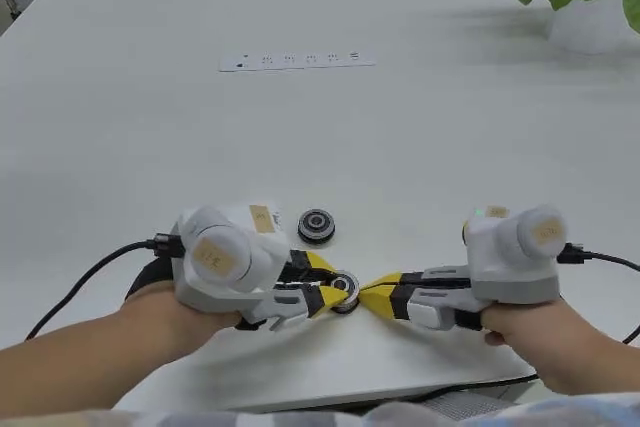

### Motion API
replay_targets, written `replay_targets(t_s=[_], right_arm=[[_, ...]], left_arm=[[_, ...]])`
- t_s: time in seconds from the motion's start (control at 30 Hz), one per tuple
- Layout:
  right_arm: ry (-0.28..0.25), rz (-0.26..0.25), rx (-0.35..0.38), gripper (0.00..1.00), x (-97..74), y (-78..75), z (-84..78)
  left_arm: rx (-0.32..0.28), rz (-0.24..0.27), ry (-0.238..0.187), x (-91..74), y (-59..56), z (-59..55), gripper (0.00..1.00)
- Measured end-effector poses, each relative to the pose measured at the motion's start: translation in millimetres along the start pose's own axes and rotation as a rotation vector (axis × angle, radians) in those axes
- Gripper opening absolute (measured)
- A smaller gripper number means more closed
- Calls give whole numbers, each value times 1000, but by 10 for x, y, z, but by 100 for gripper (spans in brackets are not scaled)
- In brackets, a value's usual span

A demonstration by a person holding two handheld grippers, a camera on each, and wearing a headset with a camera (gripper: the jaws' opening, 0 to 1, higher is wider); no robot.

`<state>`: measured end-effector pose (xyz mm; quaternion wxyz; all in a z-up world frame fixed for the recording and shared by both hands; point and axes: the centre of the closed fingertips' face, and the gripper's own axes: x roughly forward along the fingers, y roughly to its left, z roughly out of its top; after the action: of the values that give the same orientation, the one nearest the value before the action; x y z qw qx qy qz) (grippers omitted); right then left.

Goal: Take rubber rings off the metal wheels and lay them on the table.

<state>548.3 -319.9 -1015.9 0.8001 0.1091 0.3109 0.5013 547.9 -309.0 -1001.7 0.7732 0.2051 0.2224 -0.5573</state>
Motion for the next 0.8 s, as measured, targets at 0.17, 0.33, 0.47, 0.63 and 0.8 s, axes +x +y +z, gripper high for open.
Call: replay_targets(t_s=[0.17,0.33,0.47,0.63,0.8], right_arm=[[-87,15,142,0,-40,-12,57],[-128,35,194,0,-60,-4,99],[-133,55,213,0,-57,20,116],[-127,63,264,0,-42,14,116],[-130,66,266,0,-44,47,112]], left_arm=[[0,4,3,-1,6,-4,13],[1,6,6,2,7,-5,13],[2,9,7,2,5,-6,13],[5,15,9,2,3,-6,13],[7,20,10,3,2,-4,13]])
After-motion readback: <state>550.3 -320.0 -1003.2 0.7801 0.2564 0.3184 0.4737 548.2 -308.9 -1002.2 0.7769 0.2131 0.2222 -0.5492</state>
